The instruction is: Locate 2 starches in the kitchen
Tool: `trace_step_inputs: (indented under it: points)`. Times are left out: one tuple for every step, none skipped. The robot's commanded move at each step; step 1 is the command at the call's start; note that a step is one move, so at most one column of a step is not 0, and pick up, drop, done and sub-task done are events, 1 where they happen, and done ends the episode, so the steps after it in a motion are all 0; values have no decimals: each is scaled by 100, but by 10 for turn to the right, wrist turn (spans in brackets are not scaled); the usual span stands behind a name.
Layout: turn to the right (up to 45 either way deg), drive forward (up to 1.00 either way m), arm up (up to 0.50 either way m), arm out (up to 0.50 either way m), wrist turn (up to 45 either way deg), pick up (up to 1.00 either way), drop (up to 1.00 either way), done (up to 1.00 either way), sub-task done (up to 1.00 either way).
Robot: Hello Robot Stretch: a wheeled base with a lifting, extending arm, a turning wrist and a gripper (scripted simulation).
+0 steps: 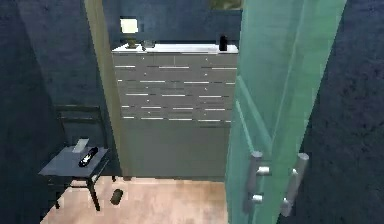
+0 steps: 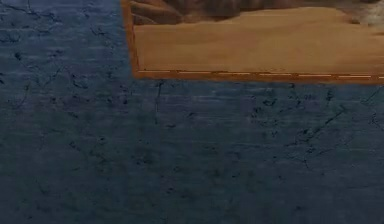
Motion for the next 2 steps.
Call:
trace_step_inputs:
  points:
    - [-60,0,0,0,0,0,0,0,0]
    - [0,40,0,0,0,0,0,0,0]
